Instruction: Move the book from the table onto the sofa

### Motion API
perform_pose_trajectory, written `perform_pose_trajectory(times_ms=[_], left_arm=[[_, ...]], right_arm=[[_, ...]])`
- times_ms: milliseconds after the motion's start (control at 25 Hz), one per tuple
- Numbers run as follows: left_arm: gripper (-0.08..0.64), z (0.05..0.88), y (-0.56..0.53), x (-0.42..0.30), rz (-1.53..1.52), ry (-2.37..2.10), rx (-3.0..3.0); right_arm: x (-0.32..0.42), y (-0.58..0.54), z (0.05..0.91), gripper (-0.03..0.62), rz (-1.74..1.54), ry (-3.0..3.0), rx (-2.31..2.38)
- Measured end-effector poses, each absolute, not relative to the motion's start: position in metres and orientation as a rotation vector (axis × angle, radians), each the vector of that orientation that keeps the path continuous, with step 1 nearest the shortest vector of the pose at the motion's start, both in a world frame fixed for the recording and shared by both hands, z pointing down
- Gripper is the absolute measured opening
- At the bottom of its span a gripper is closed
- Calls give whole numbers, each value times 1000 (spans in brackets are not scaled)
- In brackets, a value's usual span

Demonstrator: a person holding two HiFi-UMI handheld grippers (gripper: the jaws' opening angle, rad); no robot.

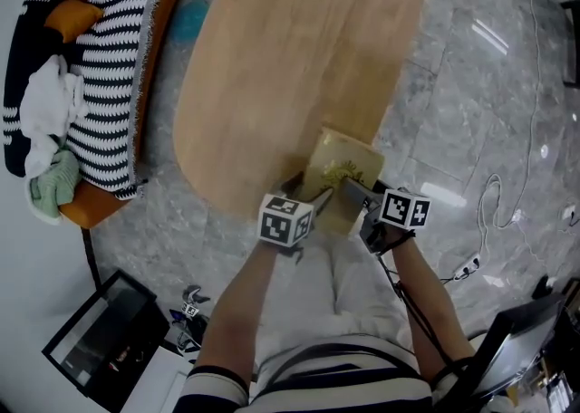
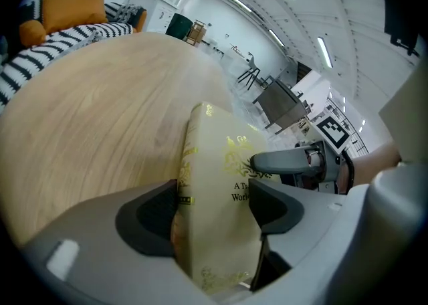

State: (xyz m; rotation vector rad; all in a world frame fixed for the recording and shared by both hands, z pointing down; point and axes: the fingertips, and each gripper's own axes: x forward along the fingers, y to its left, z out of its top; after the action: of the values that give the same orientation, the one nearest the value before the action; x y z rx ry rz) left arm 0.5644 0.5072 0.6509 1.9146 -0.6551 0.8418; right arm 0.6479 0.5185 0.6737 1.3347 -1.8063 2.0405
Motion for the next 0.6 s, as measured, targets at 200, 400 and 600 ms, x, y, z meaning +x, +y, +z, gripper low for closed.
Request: perform_pose_trajectory(times_ms=[200, 400, 600], left_arm=[[342, 651, 518, 568, 814, -611, 1882], [341, 638, 526, 560, 718, -612, 1856], [342, 608, 522, 543, 615, -672, 1897]], right_arm=[[656, 530, 667, 353, 2039, -1802, 1371], [654, 532, 644, 304, 2025, -1875, 1362], [642, 523, 612, 278, 1989, -1972, 1296]])
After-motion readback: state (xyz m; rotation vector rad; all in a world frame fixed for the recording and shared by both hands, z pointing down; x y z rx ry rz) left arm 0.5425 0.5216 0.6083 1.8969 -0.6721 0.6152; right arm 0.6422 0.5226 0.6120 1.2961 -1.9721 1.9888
